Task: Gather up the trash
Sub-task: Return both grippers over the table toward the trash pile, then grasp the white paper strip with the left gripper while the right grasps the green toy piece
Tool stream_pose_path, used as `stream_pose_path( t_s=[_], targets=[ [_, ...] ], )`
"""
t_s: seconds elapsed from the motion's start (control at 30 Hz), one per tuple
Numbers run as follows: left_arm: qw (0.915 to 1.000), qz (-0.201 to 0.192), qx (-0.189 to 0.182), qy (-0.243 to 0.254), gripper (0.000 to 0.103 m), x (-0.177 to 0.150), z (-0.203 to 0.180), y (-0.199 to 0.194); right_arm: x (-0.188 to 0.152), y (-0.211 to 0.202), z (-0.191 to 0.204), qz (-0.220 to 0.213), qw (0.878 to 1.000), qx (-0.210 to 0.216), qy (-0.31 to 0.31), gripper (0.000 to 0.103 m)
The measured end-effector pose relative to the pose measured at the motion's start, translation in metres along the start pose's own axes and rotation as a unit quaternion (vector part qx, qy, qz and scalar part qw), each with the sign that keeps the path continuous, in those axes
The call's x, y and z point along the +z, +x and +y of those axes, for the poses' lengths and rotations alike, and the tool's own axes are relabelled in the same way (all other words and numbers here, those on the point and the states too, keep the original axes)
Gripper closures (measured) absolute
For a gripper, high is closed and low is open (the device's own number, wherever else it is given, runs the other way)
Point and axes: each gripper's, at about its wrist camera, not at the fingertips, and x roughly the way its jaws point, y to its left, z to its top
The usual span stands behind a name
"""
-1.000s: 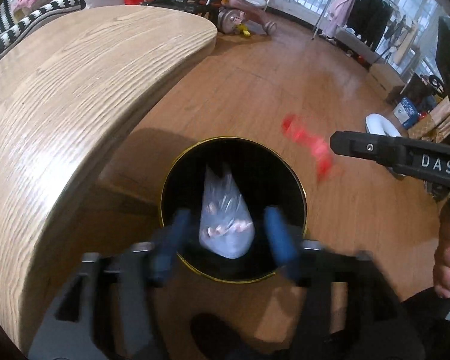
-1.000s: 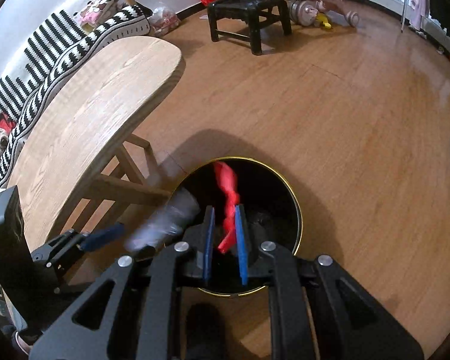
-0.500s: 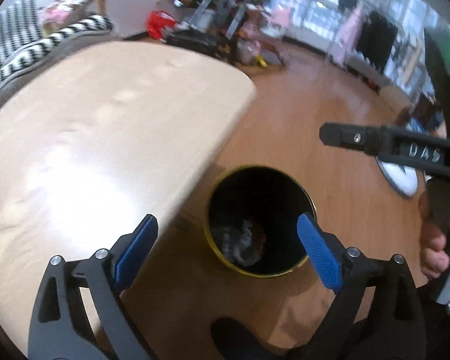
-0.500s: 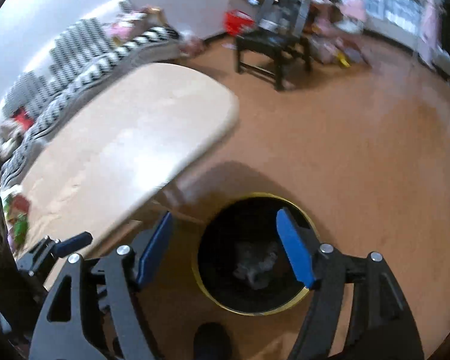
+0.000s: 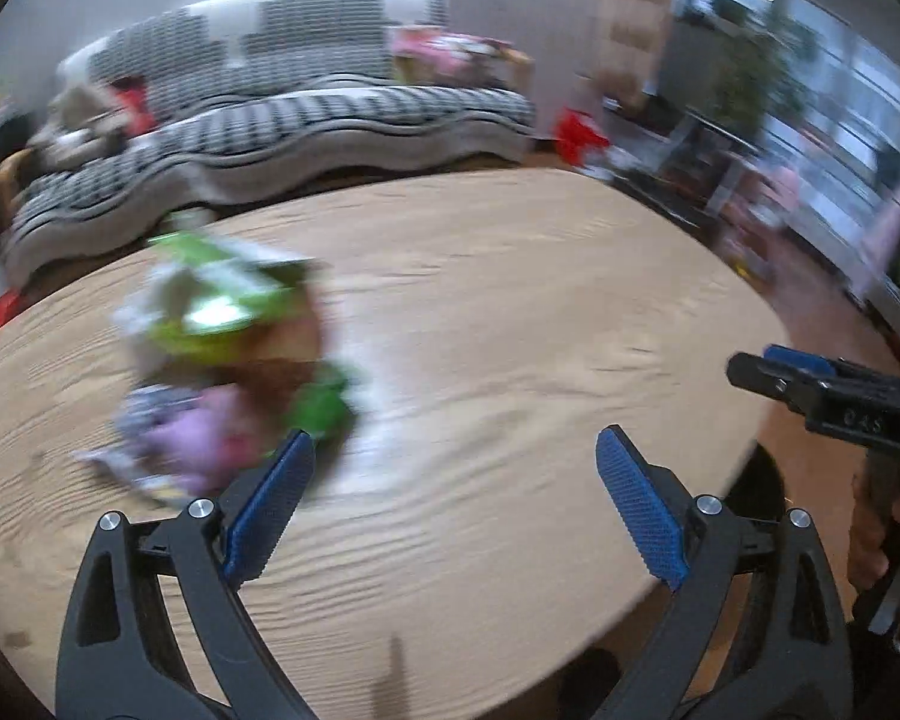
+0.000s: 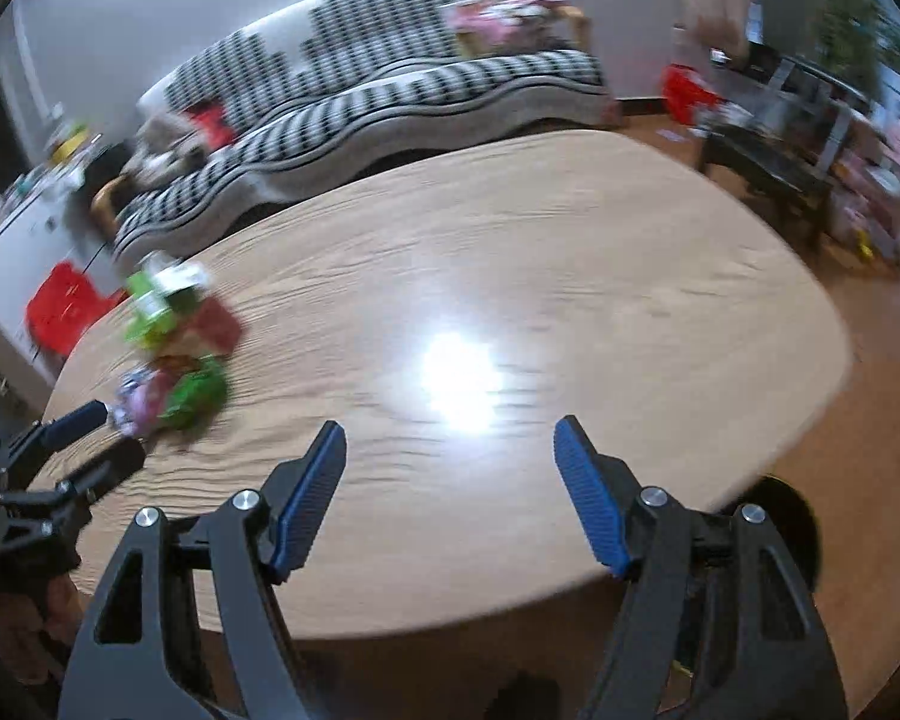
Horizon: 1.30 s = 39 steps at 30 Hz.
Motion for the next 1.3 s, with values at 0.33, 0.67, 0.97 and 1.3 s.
stream_pose_path(
  t_s=[0.33, 0.67, 0.97, 1.3],
  targets=[
    [0.9955, 0.006, 0.070, -0.063, 0.011, -0.023, 0.124, -0.031, 0.008, 0.058, 0.147, 0.030, 0.995, 0.055, -0.077, 0.033],
    [0.9902, 0.038, 0.103, -0.086, 0.011, -0.054, 0.201, -0.019, 0.012, 0.115, 0.196, 0.065, 0.992, 0.070, -0.085, 0.033],
    [0.9789, 0.075, 0.081, -0.172, 0.011, -0.048, 0.219, 0.037, 0.020, 0.145, 0.201, 0.083, 0.992, 0.056, -0.077, 0.034],
    [0.9777, 0.063, 0.131, -0.151, 0.045, -0.032, 0.191, 0.055, 0.017, 0.169, 0.201, 0.102, 0.990, 0.045, -0.085, 0.066]
  ],
)
